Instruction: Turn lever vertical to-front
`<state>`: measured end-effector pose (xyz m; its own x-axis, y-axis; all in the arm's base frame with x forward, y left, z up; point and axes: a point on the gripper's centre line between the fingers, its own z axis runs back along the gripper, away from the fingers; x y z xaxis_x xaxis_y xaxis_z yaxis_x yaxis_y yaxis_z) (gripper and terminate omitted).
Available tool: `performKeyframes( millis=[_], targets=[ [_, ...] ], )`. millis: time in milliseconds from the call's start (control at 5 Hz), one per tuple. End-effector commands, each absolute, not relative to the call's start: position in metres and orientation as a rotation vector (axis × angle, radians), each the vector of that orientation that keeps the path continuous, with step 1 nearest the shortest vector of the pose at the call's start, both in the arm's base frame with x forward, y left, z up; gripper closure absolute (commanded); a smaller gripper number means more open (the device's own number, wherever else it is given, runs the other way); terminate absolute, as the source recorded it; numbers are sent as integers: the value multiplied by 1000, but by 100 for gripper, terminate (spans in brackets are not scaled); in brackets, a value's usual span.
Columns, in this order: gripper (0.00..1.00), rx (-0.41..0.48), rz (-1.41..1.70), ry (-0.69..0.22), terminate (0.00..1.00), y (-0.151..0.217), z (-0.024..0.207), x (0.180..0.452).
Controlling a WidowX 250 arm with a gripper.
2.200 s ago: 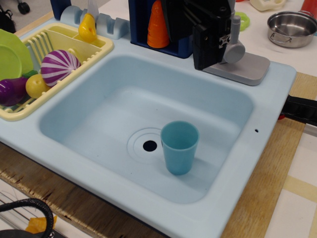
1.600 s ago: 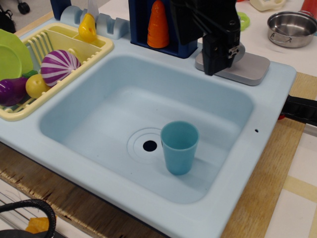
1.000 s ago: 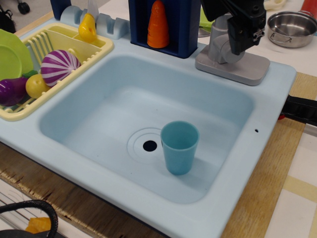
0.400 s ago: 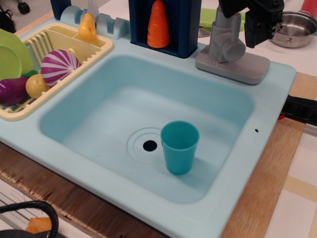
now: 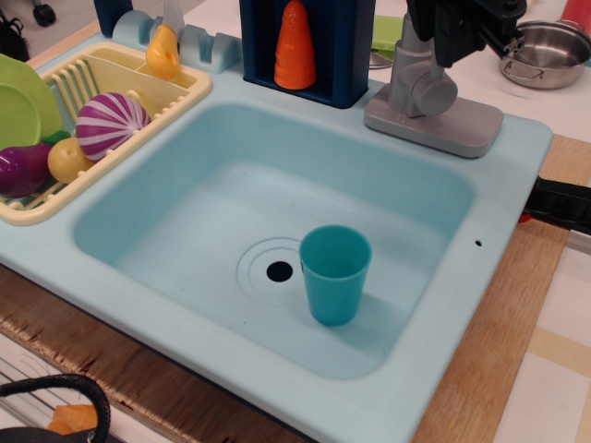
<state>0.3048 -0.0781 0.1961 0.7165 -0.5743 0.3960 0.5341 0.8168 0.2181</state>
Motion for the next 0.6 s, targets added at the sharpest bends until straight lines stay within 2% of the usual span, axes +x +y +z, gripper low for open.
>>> performKeyframes(
  millis=[0, 400],
  targets=[
    [100, 74, -618, -498, 0, -83, 199, 299],
    [100, 32, -561, -449, 0, -80, 177, 285]
  ],
)
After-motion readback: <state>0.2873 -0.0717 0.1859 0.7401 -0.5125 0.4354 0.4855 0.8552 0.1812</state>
